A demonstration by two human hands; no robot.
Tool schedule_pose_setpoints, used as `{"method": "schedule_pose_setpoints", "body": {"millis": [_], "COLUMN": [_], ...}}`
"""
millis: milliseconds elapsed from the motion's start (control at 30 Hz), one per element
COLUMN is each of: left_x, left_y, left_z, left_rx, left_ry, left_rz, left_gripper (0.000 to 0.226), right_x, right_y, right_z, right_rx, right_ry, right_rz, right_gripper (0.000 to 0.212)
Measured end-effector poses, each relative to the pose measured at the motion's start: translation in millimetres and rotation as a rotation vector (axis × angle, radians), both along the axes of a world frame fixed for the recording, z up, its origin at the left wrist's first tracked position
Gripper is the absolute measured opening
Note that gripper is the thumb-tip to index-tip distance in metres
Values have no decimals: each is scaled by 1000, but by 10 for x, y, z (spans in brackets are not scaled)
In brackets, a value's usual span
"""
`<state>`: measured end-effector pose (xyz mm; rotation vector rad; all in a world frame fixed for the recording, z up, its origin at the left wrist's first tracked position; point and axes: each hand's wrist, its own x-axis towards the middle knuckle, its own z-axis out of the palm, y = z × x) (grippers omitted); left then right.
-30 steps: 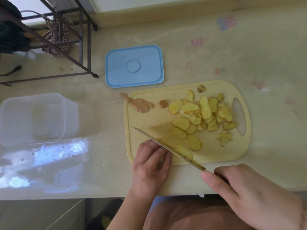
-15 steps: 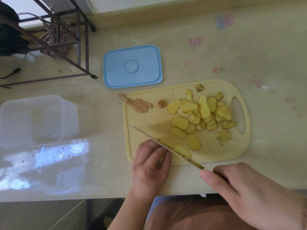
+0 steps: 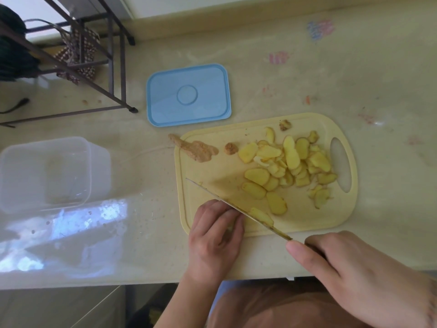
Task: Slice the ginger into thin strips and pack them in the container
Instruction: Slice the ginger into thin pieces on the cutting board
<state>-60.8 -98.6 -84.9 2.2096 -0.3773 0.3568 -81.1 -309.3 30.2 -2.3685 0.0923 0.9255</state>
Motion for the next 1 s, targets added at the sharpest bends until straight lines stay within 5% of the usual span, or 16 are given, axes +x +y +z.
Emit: {"method": "schedule_pose_setpoints", "body": {"millis": [733, 1000], "left_x": [17, 5], "left_y": [5, 16], "left_z": [31, 25], "left_rx": [3, 28], "left_ry": [13, 19], "left_rz": [-2, -8], "left_gripper": [6, 10], "right_x": [101, 187], "right_y": [183, -80], "right_z": [-323, -244], "right_rx": [95, 144], "right_ry": [-45, 76], "right_rz": [-6, -148], "right_gripper": [76, 75]}}
